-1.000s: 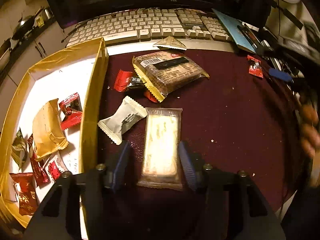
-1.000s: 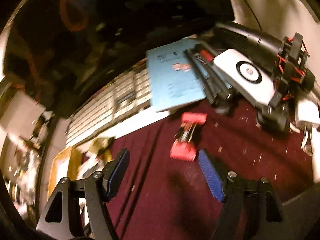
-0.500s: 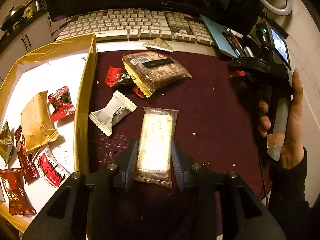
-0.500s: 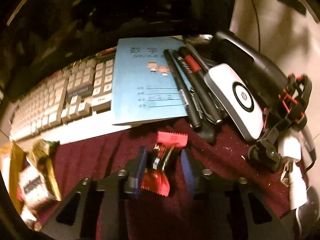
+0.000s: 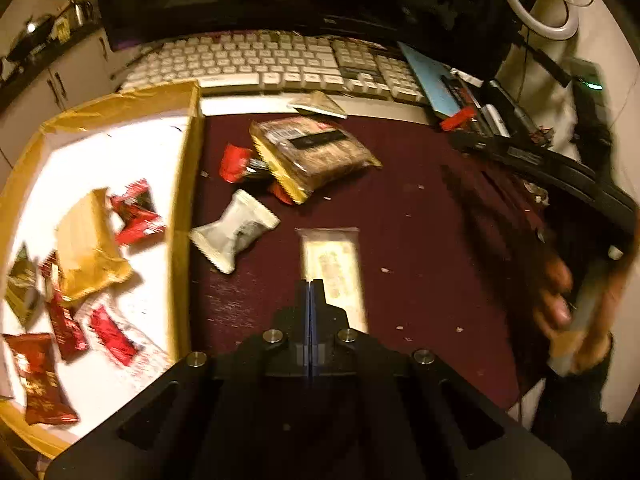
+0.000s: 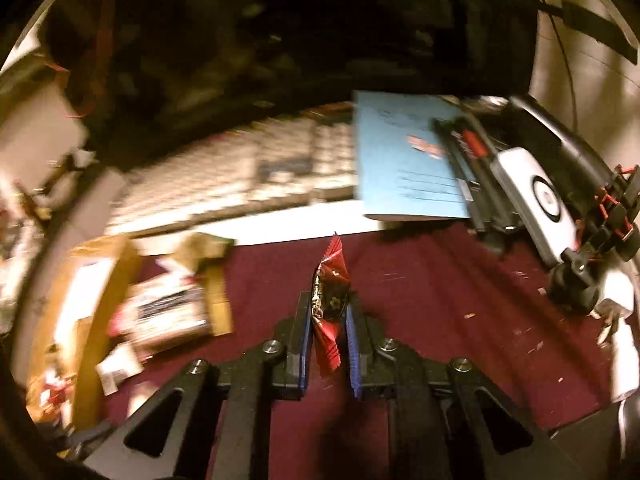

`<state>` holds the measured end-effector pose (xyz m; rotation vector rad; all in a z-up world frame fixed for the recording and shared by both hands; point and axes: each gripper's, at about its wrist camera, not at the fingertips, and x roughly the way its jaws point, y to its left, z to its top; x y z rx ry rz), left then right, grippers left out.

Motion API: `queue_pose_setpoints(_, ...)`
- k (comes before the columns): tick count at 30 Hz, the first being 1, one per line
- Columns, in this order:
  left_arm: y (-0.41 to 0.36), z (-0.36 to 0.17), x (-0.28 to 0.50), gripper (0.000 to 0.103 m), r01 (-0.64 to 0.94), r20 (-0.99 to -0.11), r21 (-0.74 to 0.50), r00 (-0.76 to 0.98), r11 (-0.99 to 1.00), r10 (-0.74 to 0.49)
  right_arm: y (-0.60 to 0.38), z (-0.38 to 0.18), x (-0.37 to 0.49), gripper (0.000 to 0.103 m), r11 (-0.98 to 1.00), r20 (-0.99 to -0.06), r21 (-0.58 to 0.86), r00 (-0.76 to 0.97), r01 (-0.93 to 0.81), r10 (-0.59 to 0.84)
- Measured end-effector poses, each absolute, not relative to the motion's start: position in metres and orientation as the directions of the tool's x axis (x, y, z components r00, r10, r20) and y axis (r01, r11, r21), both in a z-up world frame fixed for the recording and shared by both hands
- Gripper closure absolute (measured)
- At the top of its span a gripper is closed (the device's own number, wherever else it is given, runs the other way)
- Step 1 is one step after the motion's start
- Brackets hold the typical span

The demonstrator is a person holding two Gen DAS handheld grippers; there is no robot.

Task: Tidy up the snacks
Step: 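Carry the cake and red candy toward the white tray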

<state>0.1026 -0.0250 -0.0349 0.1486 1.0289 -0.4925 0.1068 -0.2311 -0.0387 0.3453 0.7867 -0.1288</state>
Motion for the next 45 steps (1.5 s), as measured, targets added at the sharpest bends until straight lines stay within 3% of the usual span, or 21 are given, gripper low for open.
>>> queue_pose_setpoints(5, -0.027, -0.048, 0.110, 0.102, 0.460, -0.881, -0.144, 0.344, 0.876, -0.325, -0.214, -0.030, 0.088, 0.088, 0.931, -0.666, 0.336, 0.735, 0.142, 0.128)
queue_pose_setpoints(7, -0.030, -0.047, 0.110, 0.091, 0.463, -0.876, -0.149, 0.348, 0.874, -0.334, -0.209, -0.036, 0.092, 0.088, 0.927, -0.662, 0.352, 0.735, 0.128, 0.150)
queue_pose_setpoints(9, -0.035, -0.047, 0.109, 0.065, 0.469, -0.877, -0.152, 0.342, 0.870, -0.338, -0.203, -0.045, 0.094, 0.088, 0.922, -0.670, 0.370, 0.720, 0.115, 0.179)
queue_pose_setpoints(12, -0.047, -0.049, 0.108, 0.056, 0.481, -0.878, -0.123, 0.355, 0.868, -0.321, -0.200, -0.058, 0.099, 0.088, 0.914, -0.671, 0.393, 0.712, 0.102, 0.209)
queue_pose_setpoints(16, -0.051, -0.057, 0.109, 0.058, 0.466, -0.878, -0.068, 0.392, 0.882, -0.274, -0.197, -0.066, 0.101, 0.088, 0.897, -0.657, 0.433, 0.711, 0.083, 0.251)
queue_pose_setpoints(17, -0.050, -0.057, 0.109, 0.068, 0.451, -0.874, -0.061, 0.407, 0.890, -0.266, -0.197, -0.066, 0.100, 0.088, 0.896, -0.653, 0.437, 0.713, 0.079, 0.255)
queue_pose_setpoints(21, -0.048, -0.058, 0.110, 0.072, 0.449, -0.863, -0.037, 0.437, 0.893, -0.255, -0.201, -0.067, 0.095, 0.088, 0.882, -0.626, 0.467, 0.728, 0.061, 0.280)
queue_pose_setpoints(24, -0.040, -0.054, 0.109, 0.072, 0.449, -0.862, -0.101, 0.406, 0.888, -0.303, -0.201, -0.063, 0.092, 0.088, 0.879, -0.605, 0.476, 0.740, 0.040, 0.294)
queue_pose_setpoints(31, 0.013, 0.000, 0.114, 0.072, 0.374, -0.763, -0.255, 0.489, 0.892, -0.423, -0.178, -0.048, 0.088, 0.088, 0.897, -0.594, 0.440, 0.736, -0.040, 0.324)
queue_pose_setpoints(35, 0.066, 0.021, 0.149, 0.072, 0.237, -0.744, -0.225, 0.584, 0.945, -0.324, -0.148, -0.029, 0.102, 0.088, 0.882, -0.595, 0.457, 0.696, -0.118, 0.402)
queue_pose_setpoints(41, 0.129, 0.000, 0.209, 0.072, 0.045, -0.787, -0.194, 0.590, 0.980, -0.183, -0.084, -0.008, 0.157, 0.088, 0.862, -0.632, 0.456, 0.602, -0.221, 0.488)
queue_pose_setpoints(45, 0.142, -0.010, 0.237, 0.072, 0.023, -0.803, -0.207, 0.568, 0.978, -0.183, -0.046, -0.015, 0.203, 0.088, 0.870, -0.692, 0.446, 0.536, -0.208, 0.483)
